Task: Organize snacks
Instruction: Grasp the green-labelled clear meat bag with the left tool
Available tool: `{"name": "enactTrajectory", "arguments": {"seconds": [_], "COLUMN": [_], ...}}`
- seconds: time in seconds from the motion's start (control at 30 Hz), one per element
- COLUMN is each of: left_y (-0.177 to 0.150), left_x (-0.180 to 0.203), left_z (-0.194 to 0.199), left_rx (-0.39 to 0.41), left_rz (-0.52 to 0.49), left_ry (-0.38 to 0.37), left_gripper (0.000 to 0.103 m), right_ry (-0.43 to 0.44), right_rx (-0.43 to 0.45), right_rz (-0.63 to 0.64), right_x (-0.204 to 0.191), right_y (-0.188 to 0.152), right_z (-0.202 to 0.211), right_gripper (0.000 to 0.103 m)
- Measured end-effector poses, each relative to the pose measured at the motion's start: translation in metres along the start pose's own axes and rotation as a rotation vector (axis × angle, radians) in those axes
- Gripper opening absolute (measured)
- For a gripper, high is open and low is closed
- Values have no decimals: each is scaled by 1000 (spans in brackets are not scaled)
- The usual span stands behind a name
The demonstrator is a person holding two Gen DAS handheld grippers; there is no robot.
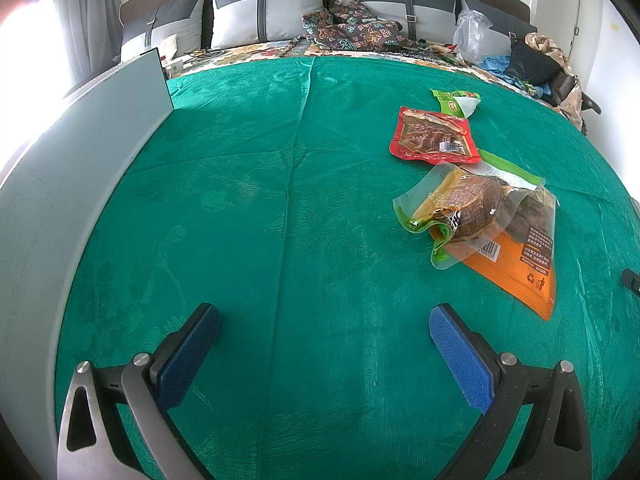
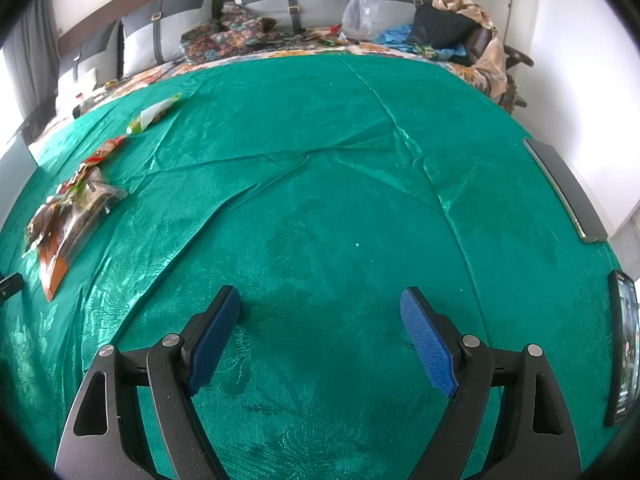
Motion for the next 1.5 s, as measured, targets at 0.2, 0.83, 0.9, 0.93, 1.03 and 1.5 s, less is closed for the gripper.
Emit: {"name": "enactTrajectory", "arguments": {"seconds": [0.2, 0.83, 0.9, 0.93, 1.03, 1.5], "left_y": [0, 3, 14, 24, 55, 42], "left_x": [0, 7, 14, 20, 45, 22], "left_z": [1, -1, 3, 7, 9, 2], "left_rx": [1, -59, -87, -77, -64, -179], "left_rz": [-1, -98, -115, -129, -229, -68], "left_ry": [0, -76, -165, -204, -261, -269], "left_gripper": [103, 103, 102, 102, 103, 49], "right_ry": [1, 2, 2, 2, 2, 2], "right_rx": [0, 1, 1, 1, 1, 1], "right_rz": [0, -1, -1, -1, -1, -1], "right_x": [0, -1, -1, -1, -1, -1], "right_y": [0, 0, 0, 0, 0, 0], "right_z": [0, -1, -1, -1, -1, -1], "right_gripper": [86, 86, 86, 86, 86, 86]}}
Point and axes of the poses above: each gripper's, at about its wrist camera, not at the fingertips, and z roughly against the way its jaws point, x to its right, y to its top, the point moved 2 cm from there along -z, roughly the way its jaws point, and after that the axes turned 3 degrees about y, right-handed, at the moved point
